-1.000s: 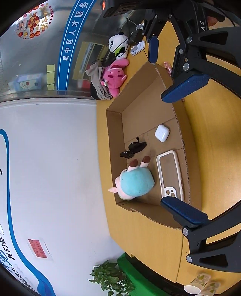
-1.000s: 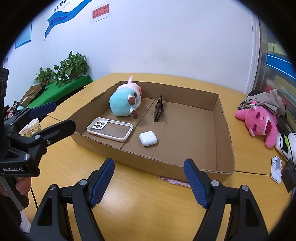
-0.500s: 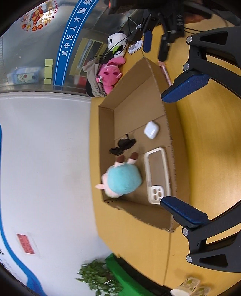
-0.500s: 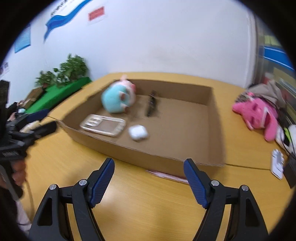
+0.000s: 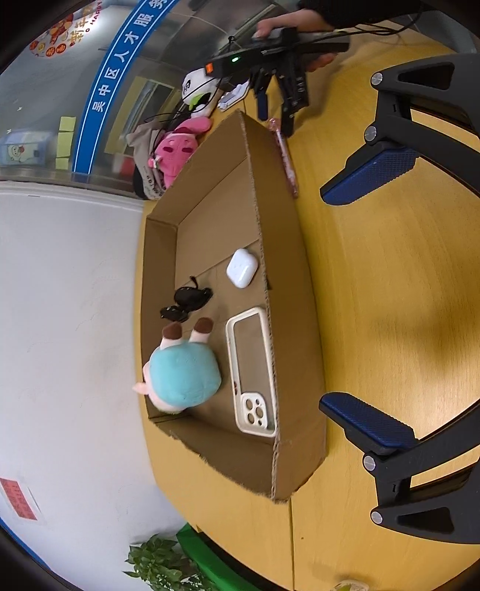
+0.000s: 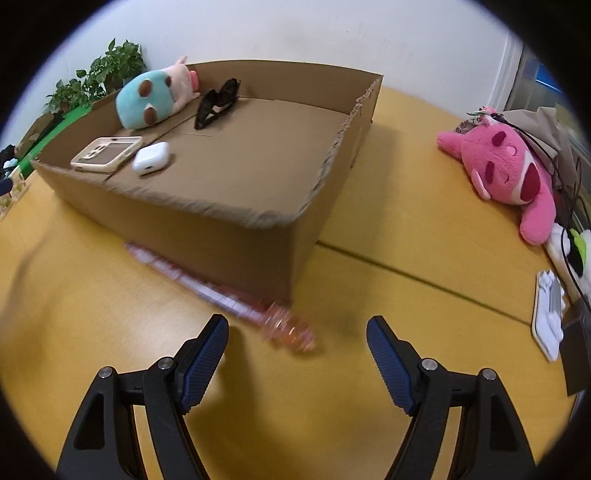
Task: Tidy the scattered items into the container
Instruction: 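Move the right gripper around the box toward the pink pen, then close the right gripper on the pink pen's charm end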
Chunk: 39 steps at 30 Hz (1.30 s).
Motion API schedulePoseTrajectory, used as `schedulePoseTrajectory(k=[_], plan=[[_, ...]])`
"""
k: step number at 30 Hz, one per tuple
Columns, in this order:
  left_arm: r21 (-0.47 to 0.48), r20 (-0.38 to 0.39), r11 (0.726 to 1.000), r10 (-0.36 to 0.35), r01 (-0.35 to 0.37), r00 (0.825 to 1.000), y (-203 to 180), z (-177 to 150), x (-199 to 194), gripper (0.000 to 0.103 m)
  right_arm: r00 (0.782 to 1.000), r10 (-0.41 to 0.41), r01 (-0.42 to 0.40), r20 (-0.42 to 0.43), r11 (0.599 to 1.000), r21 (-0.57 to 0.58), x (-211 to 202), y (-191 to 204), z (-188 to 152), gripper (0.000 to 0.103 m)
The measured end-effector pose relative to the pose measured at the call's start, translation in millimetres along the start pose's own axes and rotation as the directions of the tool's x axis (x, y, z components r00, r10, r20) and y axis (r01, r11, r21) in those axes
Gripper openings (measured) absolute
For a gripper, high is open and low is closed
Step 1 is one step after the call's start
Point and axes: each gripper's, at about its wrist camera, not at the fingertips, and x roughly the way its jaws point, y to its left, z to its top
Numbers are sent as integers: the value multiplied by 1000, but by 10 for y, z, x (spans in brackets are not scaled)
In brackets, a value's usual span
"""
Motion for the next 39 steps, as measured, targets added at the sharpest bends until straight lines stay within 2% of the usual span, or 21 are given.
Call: schedulePoseTrajectory(k=[5, 9, 13, 17, 21, 23, 26, 29, 32, 34, 37, 39], plan=[[13, -16, 1000, -5, 5, 1000, -41, 5, 46, 103, 997, 76, -78, -28, 996, -52, 61, 172, 75, 77], [-15, -16, 1000, -21, 20, 1000, -17, 20, 96, 103, 994, 83, -88, -68, 994, -69, -13, 380, 12, 77], [-18, -53, 998, -62, 61, 997, -75, 3, 224, 103, 990, 96, -105, -102, 990, -92, -121, 648, -106, 76], [2, -84, 996, -87, 87, 993, -185, 3, 311, 103, 989, 89, -99, -121, 992, -77, -227, 868, -173, 54], [-7, -114, 992, -124, 124, 986, -237, 5, 388, 103, 990, 62, -67, -126, 997, -37, -299, 1065, -237, 45], [-16, -133, 991, -134, 133, 982, -253, 3, 421, 103, 991, 52, -54, -126, 998, -16, -314, 1128, -242, 29], [-40, -141, 985, -169, 165, 975, -257, -9, 431, 103, 992, 29, -26, -124, 999, 29, -338, 1210, -267, 28], [-78, -178, 977, -212, 201, 961, -270, -26, 513, 102, 992, 21, -11, -121, 997, 80, -354, 1265, -281, 28], [-116, -227, 967, -246, 225, 942, -324, -25, 610, 101, 992, 58, -41, -112, 988, 148, -391, 1284, -310, 25], [-172, -260, 949, -302, 263, 917, -348, -31, 685, 100, 991, 100, -80, -94, 977, 199, -411, 1287, -336, 24], [-279, -312, 907, -397, 316, 863, -392, -67, 834, 99, 983, 174, -151, -62, 949, 277, -425, 1280, -381, 20], [-295, -312, 897, -415, 329, 854, -455, -56, 865, 94, 976, 214, -190, -45, 933, 306, -421, 1297, -400, 19]])
